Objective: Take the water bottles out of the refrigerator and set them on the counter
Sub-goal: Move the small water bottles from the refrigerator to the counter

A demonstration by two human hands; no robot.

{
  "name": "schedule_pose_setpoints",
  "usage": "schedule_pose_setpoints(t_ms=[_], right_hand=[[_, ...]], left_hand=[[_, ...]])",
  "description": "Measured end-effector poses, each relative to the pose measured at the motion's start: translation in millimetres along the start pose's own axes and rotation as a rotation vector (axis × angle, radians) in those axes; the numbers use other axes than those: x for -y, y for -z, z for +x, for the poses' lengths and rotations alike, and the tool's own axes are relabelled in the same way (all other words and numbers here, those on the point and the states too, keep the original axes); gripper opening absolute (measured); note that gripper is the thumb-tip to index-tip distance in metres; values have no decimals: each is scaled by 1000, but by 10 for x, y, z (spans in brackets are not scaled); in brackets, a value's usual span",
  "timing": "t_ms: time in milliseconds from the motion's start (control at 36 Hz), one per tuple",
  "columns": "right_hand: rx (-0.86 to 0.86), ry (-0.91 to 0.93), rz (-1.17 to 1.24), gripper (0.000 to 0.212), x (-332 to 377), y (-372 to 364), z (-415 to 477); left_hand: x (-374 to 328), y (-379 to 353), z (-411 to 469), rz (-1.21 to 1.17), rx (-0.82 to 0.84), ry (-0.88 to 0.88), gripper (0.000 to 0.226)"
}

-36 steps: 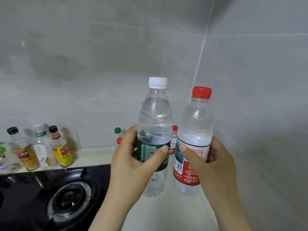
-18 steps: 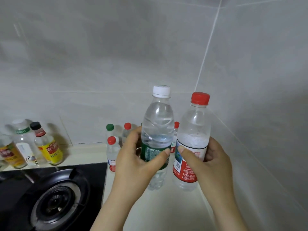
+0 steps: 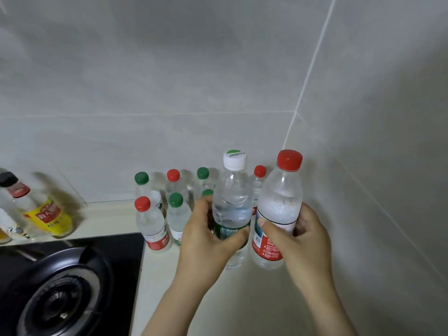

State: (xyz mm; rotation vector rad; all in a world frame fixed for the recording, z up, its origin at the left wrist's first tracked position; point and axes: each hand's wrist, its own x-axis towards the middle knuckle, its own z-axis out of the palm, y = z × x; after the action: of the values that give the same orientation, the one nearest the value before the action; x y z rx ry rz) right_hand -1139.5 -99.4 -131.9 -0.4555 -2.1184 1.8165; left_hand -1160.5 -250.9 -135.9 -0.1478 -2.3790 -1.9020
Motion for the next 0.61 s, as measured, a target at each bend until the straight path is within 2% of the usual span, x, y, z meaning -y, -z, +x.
schedule_pose_setpoints(t_ms=[611], right_hand=[[-33,-104,-208,47,-971,-50,539]], left_hand=[[881,-596,396,111,7,203,52]])
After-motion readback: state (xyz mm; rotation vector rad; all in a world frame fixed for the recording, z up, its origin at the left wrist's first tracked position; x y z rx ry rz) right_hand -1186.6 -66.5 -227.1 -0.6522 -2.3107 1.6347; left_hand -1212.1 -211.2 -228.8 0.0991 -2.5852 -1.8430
